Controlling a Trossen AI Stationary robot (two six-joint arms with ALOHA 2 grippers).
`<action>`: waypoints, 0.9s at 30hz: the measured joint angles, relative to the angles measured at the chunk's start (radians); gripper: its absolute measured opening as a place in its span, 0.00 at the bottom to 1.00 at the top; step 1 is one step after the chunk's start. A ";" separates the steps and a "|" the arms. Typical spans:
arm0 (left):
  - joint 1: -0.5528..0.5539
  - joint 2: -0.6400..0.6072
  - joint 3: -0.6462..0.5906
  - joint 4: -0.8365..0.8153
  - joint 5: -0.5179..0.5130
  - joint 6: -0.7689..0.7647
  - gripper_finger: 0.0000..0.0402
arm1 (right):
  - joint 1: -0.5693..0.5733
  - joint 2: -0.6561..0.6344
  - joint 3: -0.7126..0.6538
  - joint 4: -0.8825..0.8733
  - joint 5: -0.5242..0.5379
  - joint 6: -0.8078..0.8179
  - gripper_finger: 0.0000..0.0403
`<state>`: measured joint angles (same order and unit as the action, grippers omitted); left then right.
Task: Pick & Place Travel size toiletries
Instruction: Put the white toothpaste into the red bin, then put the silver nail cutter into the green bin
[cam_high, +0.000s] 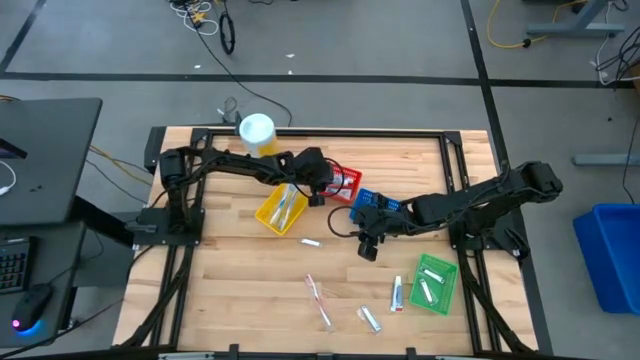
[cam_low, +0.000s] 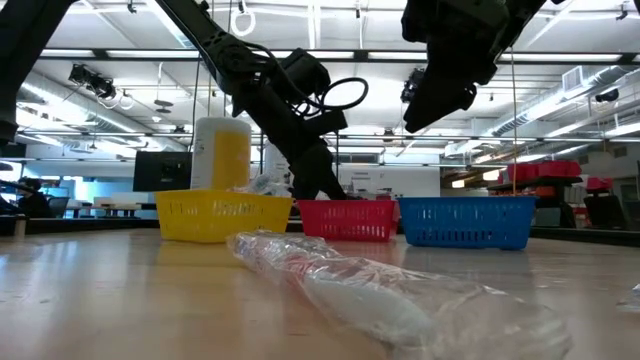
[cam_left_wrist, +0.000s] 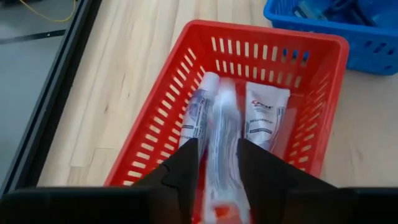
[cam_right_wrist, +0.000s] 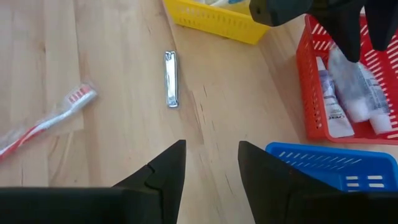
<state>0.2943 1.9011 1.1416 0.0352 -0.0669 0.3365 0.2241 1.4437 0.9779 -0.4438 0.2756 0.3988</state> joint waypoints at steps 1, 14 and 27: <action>0.000 0.000 0.000 -0.001 0.000 -0.002 0.32 | 0.000 0.000 0.000 0.000 0.000 0.000 0.39; -0.018 -0.002 0.000 0.042 -0.004 -0.140 0.43 | 0.000 0.000 0.000 0.000 -0.001 0.003 0.41; -0.148 -0.248 0.000 -0.210 -0.004 -0.261 0.43 | 0.000 0.000 0.000 0.002 -0.026 0.086 0.40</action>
<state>0.1460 1.6530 1.1416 -0.1752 -0.0708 0.0752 0.2241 1.4437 0.9779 -0.4419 0.2493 0.4847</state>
